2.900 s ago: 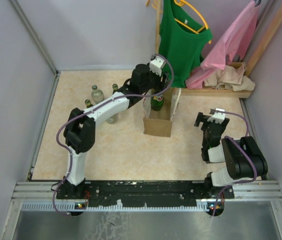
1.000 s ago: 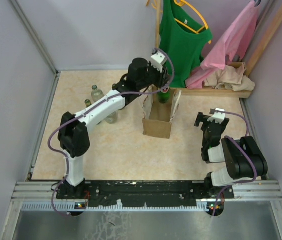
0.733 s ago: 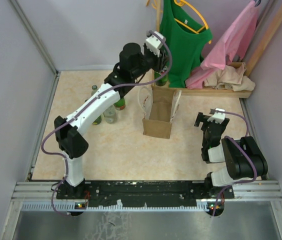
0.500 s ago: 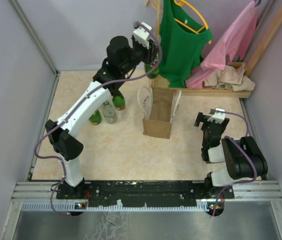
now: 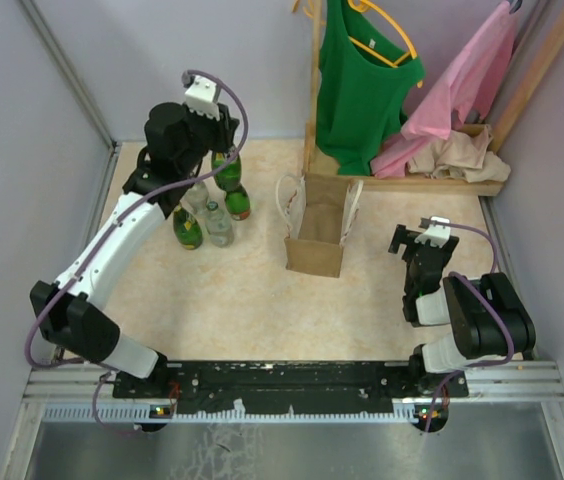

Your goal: Take the beverage out of the canvas bag

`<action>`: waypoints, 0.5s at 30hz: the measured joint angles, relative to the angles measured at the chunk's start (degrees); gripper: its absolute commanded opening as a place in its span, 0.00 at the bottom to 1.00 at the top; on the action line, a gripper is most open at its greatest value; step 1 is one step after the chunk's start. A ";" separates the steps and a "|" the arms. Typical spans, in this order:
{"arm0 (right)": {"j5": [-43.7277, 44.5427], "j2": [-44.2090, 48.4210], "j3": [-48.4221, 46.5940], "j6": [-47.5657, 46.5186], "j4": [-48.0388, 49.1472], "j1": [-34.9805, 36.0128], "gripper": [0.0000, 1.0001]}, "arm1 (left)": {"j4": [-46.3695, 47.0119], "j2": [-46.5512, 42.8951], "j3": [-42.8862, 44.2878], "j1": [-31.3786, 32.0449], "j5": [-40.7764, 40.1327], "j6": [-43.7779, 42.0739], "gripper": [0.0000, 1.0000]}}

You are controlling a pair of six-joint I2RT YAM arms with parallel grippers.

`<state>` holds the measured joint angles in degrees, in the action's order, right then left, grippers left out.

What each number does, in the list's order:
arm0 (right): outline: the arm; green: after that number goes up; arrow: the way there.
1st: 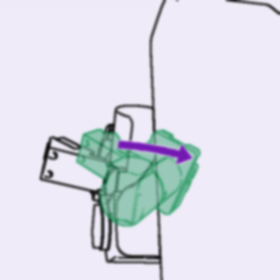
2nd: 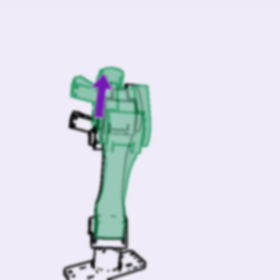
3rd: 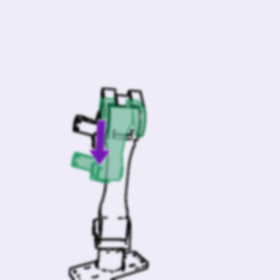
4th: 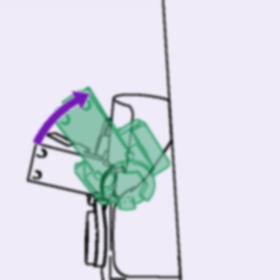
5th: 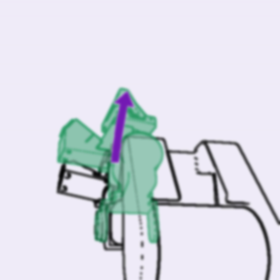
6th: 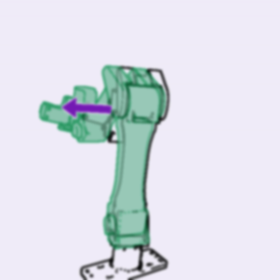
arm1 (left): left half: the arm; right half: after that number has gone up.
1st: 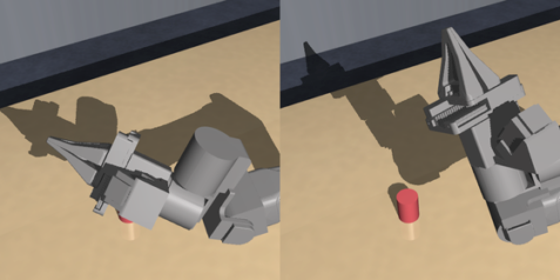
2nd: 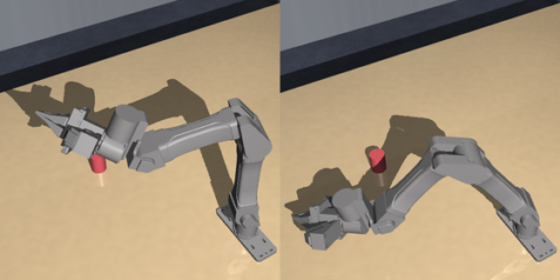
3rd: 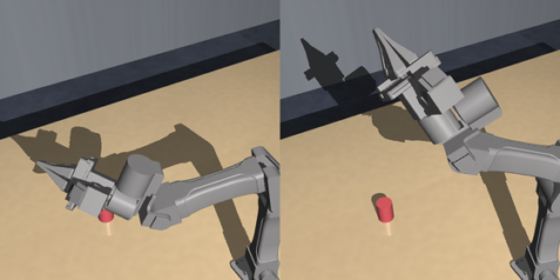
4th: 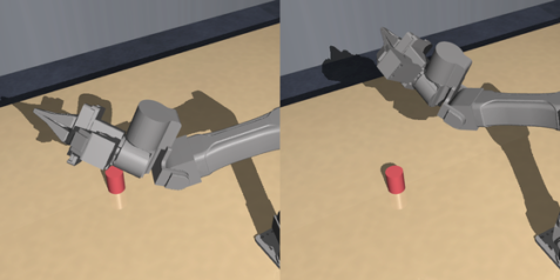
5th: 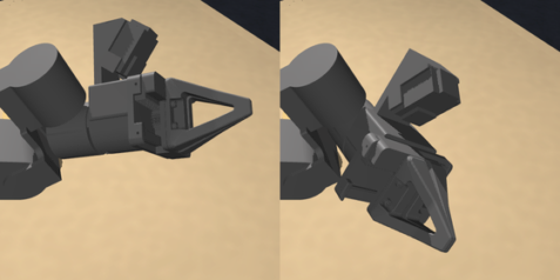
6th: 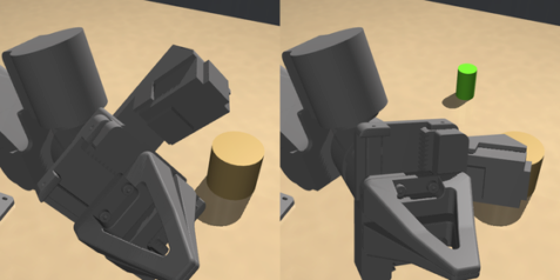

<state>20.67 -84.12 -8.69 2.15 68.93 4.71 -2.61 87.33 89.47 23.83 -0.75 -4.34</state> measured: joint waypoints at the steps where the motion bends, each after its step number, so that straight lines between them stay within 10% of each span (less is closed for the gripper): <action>1: 0.00 0.00 0.00 0.00 0.00 0.00 0.99 | 0.04 -1.18 -2.08 0.33 0.37 0.59 0.00; 15: 0.00 0.00 0.00 0.00 0.00 0.00 0.99 | 4.81 -11.43 -21.73 1.53 5.49 7.61 0.00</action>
<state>20.67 -84.12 -8.69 2.15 68.93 4.71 2.20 75.90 67.75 25.36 4.73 3.27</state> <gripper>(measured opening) 0.991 0.390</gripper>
